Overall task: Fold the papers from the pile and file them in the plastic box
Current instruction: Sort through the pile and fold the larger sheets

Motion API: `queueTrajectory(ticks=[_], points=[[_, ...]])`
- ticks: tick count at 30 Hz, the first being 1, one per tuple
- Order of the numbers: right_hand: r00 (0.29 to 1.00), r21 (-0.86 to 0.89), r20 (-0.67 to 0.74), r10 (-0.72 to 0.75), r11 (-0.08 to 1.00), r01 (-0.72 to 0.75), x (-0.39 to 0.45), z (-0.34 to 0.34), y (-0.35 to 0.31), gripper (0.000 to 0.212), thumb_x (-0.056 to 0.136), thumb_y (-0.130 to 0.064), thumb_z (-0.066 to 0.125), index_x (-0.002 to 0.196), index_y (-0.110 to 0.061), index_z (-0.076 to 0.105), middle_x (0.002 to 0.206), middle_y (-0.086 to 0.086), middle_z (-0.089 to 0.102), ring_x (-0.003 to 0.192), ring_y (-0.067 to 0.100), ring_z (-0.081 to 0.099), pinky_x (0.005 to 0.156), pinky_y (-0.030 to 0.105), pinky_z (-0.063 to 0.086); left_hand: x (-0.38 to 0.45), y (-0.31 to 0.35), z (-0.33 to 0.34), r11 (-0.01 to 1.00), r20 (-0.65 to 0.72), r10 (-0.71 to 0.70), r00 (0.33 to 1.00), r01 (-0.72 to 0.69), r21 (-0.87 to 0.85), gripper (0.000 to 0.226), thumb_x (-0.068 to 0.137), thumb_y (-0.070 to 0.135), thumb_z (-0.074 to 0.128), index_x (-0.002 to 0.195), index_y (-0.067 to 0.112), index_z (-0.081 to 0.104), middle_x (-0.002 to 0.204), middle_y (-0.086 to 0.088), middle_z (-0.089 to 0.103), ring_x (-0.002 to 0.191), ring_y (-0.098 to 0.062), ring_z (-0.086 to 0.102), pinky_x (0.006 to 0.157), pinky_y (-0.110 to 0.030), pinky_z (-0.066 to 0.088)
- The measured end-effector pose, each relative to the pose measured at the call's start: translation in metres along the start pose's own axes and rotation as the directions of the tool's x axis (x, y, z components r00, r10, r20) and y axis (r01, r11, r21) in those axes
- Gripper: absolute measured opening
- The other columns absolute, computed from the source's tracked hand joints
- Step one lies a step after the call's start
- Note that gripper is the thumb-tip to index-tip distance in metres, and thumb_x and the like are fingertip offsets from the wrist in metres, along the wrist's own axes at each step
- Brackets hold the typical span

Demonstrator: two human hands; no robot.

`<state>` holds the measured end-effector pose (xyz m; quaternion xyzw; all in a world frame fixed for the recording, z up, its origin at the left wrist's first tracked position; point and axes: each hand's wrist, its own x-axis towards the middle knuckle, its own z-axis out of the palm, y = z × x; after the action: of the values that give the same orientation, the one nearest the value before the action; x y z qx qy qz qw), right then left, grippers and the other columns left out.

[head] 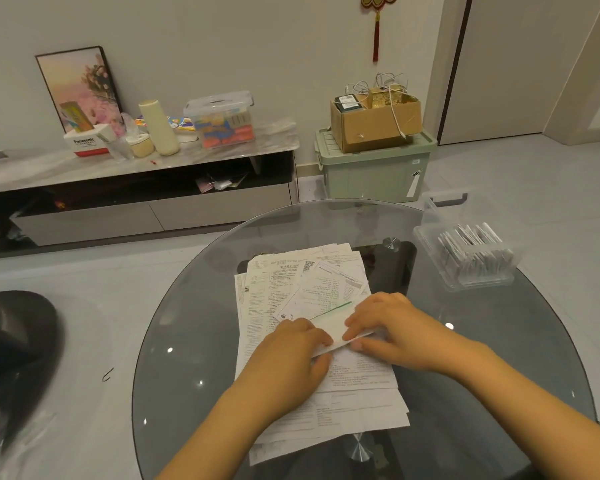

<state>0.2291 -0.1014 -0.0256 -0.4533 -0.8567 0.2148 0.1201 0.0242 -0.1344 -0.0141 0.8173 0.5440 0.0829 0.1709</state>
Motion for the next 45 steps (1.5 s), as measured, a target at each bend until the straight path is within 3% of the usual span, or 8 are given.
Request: queueTrajectory(ticks=[4, 8, 19, 26, 31, 36, 39, 45], points=[[0.994, 0.031, -0.082, 0.076, 0.997, -0.073, -0.001, -0.003, -0.005, 0.021, 0.090, -0.040, 0.055, 0.097, -0.027, 0.070, 0.090, -0.020, 0.062, 0.091, 0.001, 0.052, 0.079, 0.006, 0.031, 0.001, 0.000, -0.008, 0.989, -0.021, -0.053, 0.998, 0.049, -0.143, 0.023, 0.097, 0.031, 0.043, 0.110, 0.033, 0.062, 0.107, 0.015, 0.061, 0.099, -0.005, 0.053, 0.085, -0.026, 0.045], [0.981, 0.138, -0.069, 0.184, 0.975, -0.173, -0.002, 0.002, -0.010, 0.013, 0.087, -0.039, 0.059, 0.098, -0.035, 0.061, 0.092, -0.015, 0.062, 0.085, 0.005, 0.057, 0.077, 0.022, 0.049, 0.004, -0.001, -0.006, 0.986, -0.082, -0.081, 0.993, 0.068, -0.152, 0.028, 0.096, 0.027, 0.046, 0.122, 0.034, 0.054, 0.121, 0.016, 0.058, 0.109, -0.005, 0.051, 0.091, -0.020, 0.040], [0.976, 0.045, 0.009, 0.219, 0.975, -0.219, -0.002, 0.005, -0.012, 0.036, 0.083, -0.036, 0.066, 0.117, -0.040, 0.054, 0.102, -0.014, 0.046, 0.090, -0.001, 0.039, 0.086, 0.020, 0.042, 0.008, -0.001, 0.004, 0.988, -0.045, -0.129, 0.991, 0.132, 0.078, 0.054, 0.090, 0.036, 0.057, 0.139, 0.028, 0.035, 0.131, 0.004, 0.036, 0.123, -0.014, 0.032, 0.101, -0.026, 0.034], [0.960, 0.115, 0.063, 0.272, 0.954, -0.278, -0.006, -0.002, -0.009, 0.033, 0.082, -0.027, 0.068, 0.113, -0.035, 0.058, 0.093, -0.015, 0.052, 0.077, 0.005, 0.054, 0.069, 0.012, 0.044, 0.009, 0.004, 0.002, 0.987, -0.120, -0.118, 0.986, 0.130, 0.100, 0.026, 0.090, 0.029, 0.058, 0.113, 0.022, 0.047, 0.109, 0.007, 0.042, 0.102, -0.012, 0.039, 0.087, -0.021, 0.032], [0.948, 0.166, 0.175, 0.266, 0.941, -0.295, -0.012, -0.004, -0.012, 0.028, 0.081, -0.030, 0.068, 0.104, -0.038, 0.054, 0.079, -0.011, 0.056, 0.072, 0.008, 0.057, 0.070, 0.023, 0.051, 0.008, 0.001, 0.007, 0.998, -0.048, -0.060, 0.997, 0.059, -0.030, 0.021, 0.092, 0.017, 0.052, 0.112, 0.024, 0.057, 0.103, 0.012, 0.045, 0.101, -0.008, 0.045, 0.084, -0.015, 0.034], [0.948, 0.311, 0.223, 0.226, 0.905, -0.289, -0.013, -0.010, -0.016, 0.020, 0.081, -0.020, 0.067, 0.094, -0.035, 0.060, 0.072, -0.001, 0.069, 0.065, 0.008, 0.063, 0.073, 0.028, 0.053, 0.001, 0.001, 0.004, 0.996, 0.066, 0.034, 0.997, -0.029, -0.082, 0.027, 0.090, 0.033, 0.054, 0.117, 0.030, 0.057, 0.121, 0.015, 0.046, 0.113, -0.004, 0.040, 0.098, -0.019, 0.033], [0.948, 0.421, 0.233, 0.217, 0.856, -0.299, -0.014, -0.016, -0.019, 0.014, 0.084, -0.015, 0.064, 0.091, -0.026, 0.071, 0.066, 0.000, 0.069, 0.059, 0.003, 0.060, 0.061, 0.018, 0.047, -0.003, 0.000, 0.001, 0.994, 0.172, 0.042, 0.984, -0.024, -0.105, 0.040, 0.086, 0.046, 0.058, 0.123, 0.034, 0.053, 0.125, 0.017, 0.040, 0.117, -0.004, 0.036, 0.103, -0.023, 0.032], [0.962, 0.665, 0.143, 0.233, 0.697, -0.268, -0.011, -0.014, -0.026, 0.017, 0.089, -0.022, 0.059, 0.099, -0.019, 0.073, 0.080, -0.002, 0.073, 0.070, 0.007, 0.066, 0.066, 0.022, 0.050, -0.001, 0.003, -0.001, 0.990, 0.175, 0.005, 0.985, 0.020, -0.141, 0.046, 0.081, 0.059, 0.059, 0.118, 0.033, 0.052, 0.120, 0.016, 0.045, 0.111, -0.004, 0.042, 0.097, -0.026, 0.039]])
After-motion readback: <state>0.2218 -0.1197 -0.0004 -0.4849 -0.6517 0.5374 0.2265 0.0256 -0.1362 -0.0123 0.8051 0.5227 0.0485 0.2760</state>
